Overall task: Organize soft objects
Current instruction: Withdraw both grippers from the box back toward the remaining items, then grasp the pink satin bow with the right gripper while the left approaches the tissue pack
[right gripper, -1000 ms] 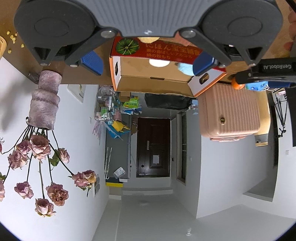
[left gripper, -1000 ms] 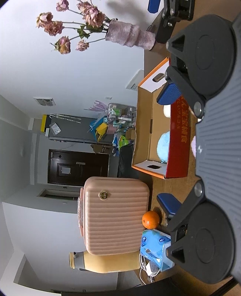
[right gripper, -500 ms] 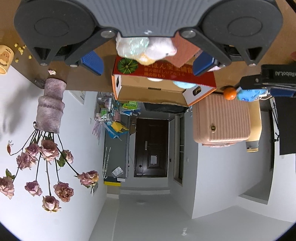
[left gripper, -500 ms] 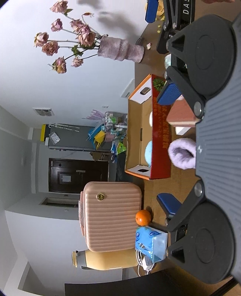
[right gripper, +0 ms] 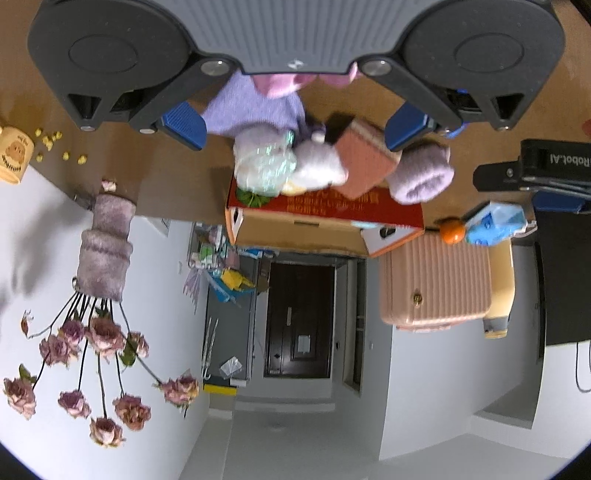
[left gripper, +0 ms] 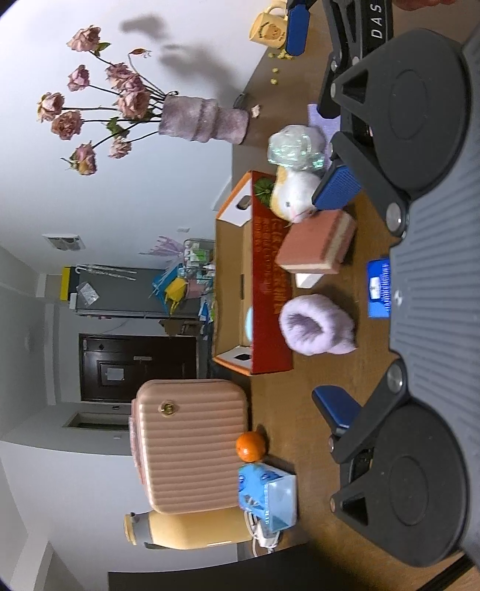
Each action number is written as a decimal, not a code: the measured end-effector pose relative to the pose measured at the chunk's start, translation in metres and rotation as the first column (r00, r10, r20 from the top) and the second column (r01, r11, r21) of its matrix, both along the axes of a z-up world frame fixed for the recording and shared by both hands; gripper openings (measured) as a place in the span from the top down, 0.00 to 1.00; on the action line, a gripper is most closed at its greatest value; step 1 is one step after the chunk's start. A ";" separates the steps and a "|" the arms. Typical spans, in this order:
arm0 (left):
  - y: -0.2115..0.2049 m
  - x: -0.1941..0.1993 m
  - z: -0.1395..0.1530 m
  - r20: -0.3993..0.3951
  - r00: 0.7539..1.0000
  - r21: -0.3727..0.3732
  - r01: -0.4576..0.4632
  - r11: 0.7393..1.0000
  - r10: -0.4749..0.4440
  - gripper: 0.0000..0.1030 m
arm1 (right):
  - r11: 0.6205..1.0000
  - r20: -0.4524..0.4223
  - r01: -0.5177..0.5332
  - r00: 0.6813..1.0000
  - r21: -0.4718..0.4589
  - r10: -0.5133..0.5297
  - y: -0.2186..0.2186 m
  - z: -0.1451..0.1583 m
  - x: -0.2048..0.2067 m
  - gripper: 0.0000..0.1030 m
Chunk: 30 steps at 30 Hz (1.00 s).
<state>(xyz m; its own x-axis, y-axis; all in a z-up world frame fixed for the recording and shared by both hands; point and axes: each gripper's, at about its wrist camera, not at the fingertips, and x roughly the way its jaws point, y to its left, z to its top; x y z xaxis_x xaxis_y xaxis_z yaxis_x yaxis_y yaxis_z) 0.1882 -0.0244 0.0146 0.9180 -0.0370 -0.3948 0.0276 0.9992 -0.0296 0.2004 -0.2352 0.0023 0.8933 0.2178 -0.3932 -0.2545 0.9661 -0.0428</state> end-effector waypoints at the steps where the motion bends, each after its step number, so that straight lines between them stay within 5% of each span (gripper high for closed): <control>1: 0.000 -0.001 -0.003 -0.008 1.000 -0.001 0.003 1.000 -0.003 0.00 | 1.000 -0.011 -0.003 1.000 -0.005 0.003 0.001 -0.004 -0.001 0.00; 25: 0.019 0.009 -0.043 -0.145 0.989 -0.027 -0.002 1.000 -0.002 0.00 | 0.982 -0.204 -0.109 0.976 -0.157 0.076 0.040 -0.064 0.038 0.01; 30: 0.018 0.010 -0.045 -0.156 0.988 -0.022 -0.001 1.000 -0.002 0.00 | 0.984 -0.199 -0.120 0.976 -0.130 0.092 0.038 -0.068 0.041 0.12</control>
